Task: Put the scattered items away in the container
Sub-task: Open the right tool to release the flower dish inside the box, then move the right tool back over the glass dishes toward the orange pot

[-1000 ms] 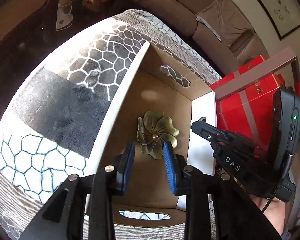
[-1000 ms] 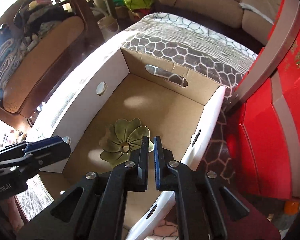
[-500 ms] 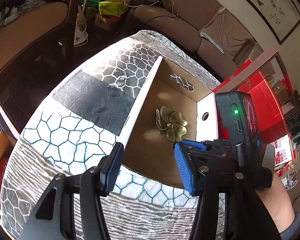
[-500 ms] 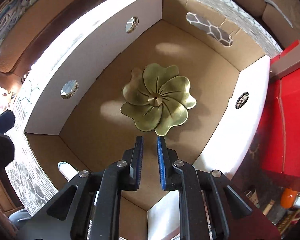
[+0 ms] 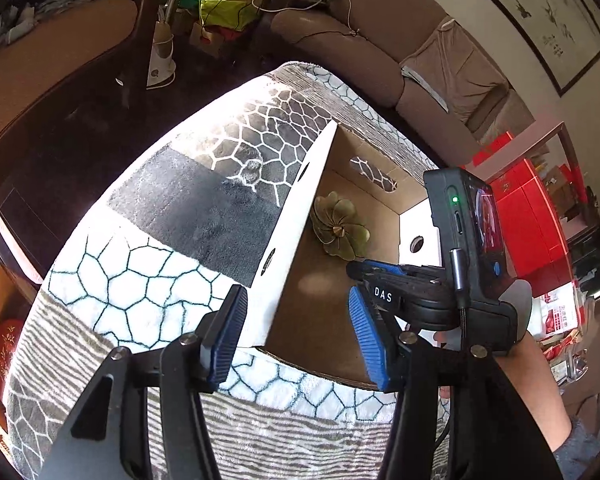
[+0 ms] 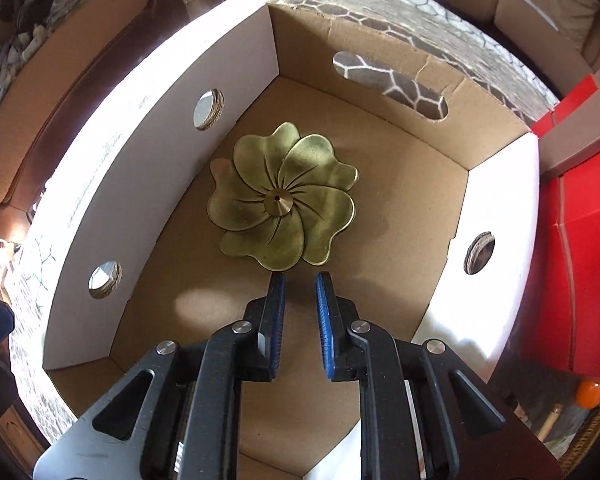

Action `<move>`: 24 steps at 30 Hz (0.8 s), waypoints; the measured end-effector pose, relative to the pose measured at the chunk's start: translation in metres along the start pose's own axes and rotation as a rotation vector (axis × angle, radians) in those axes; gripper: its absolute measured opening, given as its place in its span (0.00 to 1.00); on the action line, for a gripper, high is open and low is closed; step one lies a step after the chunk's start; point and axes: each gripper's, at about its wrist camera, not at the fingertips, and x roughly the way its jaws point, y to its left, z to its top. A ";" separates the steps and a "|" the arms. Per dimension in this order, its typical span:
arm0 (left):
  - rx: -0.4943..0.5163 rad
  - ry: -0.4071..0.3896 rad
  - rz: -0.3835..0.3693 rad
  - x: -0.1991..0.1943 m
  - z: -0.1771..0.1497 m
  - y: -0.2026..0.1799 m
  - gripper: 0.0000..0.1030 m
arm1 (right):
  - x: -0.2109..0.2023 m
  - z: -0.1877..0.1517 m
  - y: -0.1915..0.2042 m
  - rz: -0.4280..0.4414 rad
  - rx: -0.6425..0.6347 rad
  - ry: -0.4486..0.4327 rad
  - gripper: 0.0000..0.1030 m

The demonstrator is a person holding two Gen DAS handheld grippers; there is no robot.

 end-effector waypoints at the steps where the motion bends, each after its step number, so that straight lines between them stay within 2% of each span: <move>1: -0.006 0.001 0.000 0.000 0.001 0.003 0.52 | 0.000 0.004 -0.001 -0.002 0.011 -0.009 0.15; 10: 0.000 0.002 0.008 0.003 0.010 0.006 0.52 | 0.001 0.017 -0.014 -0.028 0.079 -0.052 0.14; 14: 0.039 0.017 0.008 0.008 0.007 -0.003 0.52 | 0.001 0.021 -0.023 -0.039 0.084 -0.072 0.14; 17: 0.070 0.017 0.013 0.006 0.005 -0.010 0.52 | 0.001 0.024 -0.013 -0.029 0.074 -0.052 0.16; 20: 0.088 0.022 0.000 0.005 0.005 -0.013 0.52 | -0.027 0.012 -0.013 -0.046 0.013 -0.098 0.21; 22: 0.092 0.024 -0.016 0.006 0.003 -0.015 0.60 | -0.057 -0.005 -0.018 -0.018 -0.003 -0.149 0.22; 24: 0.112 0.026 -0.018 0.006 0.000 -0.021 0.64 | -0.089 -0.025 -0.031 0.023 0.003 -0.191 0.23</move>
